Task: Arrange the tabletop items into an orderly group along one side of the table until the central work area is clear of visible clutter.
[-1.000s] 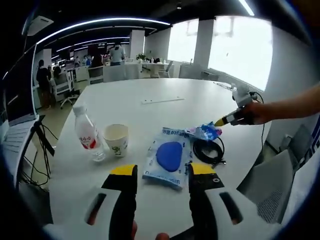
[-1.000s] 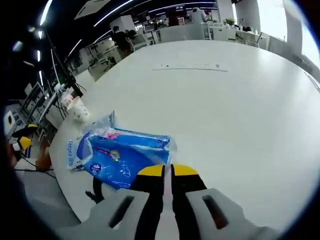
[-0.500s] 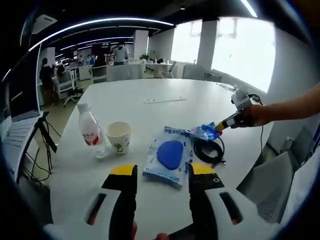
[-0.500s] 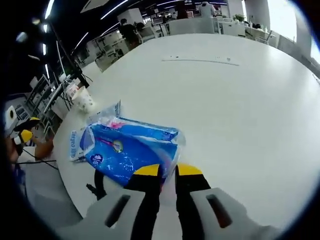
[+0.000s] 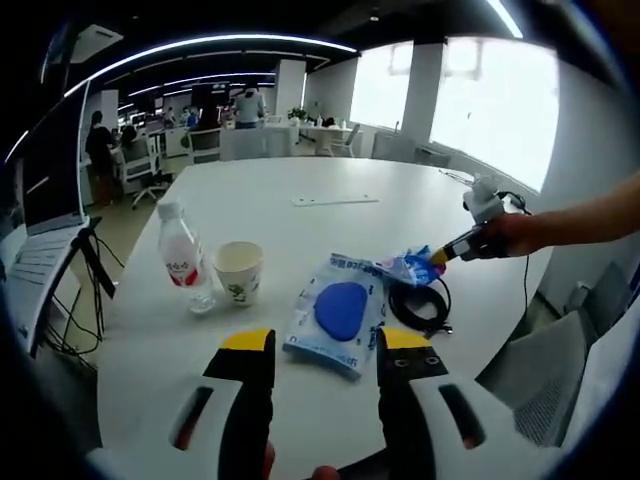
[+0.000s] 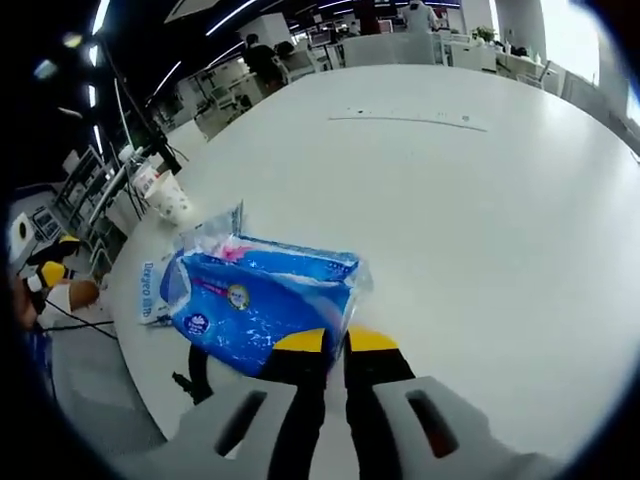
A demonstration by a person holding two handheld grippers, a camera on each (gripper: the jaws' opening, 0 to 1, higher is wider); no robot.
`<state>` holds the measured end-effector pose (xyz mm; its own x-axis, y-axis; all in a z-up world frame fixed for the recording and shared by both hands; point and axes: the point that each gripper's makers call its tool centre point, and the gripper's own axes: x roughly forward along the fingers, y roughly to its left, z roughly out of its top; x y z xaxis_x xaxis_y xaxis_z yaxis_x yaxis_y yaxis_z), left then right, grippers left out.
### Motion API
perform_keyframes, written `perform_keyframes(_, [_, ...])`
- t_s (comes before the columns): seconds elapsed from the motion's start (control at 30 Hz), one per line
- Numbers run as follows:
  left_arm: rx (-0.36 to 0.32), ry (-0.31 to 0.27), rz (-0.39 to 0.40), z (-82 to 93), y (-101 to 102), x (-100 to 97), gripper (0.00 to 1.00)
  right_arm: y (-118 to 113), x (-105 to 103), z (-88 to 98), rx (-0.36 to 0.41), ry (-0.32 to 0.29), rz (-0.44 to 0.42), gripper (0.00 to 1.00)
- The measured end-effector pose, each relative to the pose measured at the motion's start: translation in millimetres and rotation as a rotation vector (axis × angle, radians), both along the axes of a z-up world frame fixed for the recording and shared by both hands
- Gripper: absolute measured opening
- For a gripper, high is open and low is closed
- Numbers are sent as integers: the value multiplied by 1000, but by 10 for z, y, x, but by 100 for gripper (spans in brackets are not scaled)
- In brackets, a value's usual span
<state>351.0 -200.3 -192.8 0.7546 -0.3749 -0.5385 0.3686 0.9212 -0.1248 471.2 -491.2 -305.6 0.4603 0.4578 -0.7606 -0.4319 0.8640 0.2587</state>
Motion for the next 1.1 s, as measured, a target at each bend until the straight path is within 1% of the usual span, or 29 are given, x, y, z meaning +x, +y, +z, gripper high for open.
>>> perform_keyframes(0.1, [-2,3,-1,-11,-31,21,40,-51,82,46,9,-11,-50,0])
perform_keyframes(0.23, [-1,4,-5,-11,-70,43,39,-80,93,171,10,-22,-105,0])
perform_keyframes(0.37, [-1,4,-1,-3,-94,50,40,-170,196,209,17,-28,-163,0])
perform_keyframes(0.53, [1,3,6,2,-125,37,40,-280,207,309,31,-33,-257,0])
perform_keyframes(0.6, [3,3,8,7,-138,34,40,-328,205,345,59,-26,-318,0])
perform_keyframes(0.63, [3,2,10,11,-143,34,40,-328,201,353,72,-24,-328,0])
perform_keyframes(0.73, [5,5,12,7,-169,21,40,-320,168,341,87,-13,-330,0])
perform_keyframes(0.9, [8,4,17,6,-222,-5,40,-273,21,279,74,-3,-285,1])
perform_keyframes(1.1, [9,2,19,2,-294,-23,40,-281,-57,221,102,13,-288,2])
